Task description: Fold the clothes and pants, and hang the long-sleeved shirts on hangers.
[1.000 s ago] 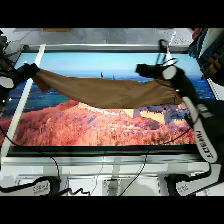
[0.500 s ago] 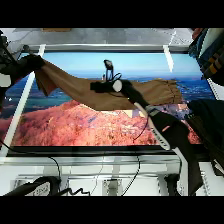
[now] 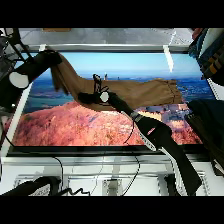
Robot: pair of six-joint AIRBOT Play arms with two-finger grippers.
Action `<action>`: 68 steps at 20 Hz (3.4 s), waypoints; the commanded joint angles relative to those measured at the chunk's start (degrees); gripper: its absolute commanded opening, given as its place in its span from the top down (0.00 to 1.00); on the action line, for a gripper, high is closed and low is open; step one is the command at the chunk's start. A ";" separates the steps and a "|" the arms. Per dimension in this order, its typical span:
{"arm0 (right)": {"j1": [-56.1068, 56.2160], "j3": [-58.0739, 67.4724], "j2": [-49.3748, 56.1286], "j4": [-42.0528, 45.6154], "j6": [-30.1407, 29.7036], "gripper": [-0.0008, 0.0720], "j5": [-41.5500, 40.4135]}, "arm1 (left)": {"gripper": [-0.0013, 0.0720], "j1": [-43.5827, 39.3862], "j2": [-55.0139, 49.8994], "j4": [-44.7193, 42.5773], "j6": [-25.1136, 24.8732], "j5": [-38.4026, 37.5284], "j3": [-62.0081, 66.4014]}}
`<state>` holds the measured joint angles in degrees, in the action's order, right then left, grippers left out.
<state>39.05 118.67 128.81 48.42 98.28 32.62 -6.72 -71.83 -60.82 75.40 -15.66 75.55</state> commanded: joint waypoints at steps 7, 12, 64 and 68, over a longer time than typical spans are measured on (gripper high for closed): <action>-14.25 0.17 -8.87 7.39 -0.76 0.96 20.00 | 0.97 -7.56 -12.55 -0.04 0.07 8.50 0.04; -26.38 0.17 -20.76 7.32 -11.72 0.96 36.02 | 0.97 -14.16 -19.67 -0.04 0.20 12.22 2.38; -35.80 -3.15 -31.19 22.40 -12.46 0.96 43.15 | 0.97 6.54 -41.46 15.85 -7.48 -42.62 15.21; -35.80 -3.15 -31.19 22.99 -12.46 0.96 43.28 | 0.97 7.34 -35.69 7.76 -7.48 -48.72 18.16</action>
<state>3.22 115.52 97.65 70.91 85.82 75.81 0.23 -110.76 -47.62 68.05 -60.20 91.98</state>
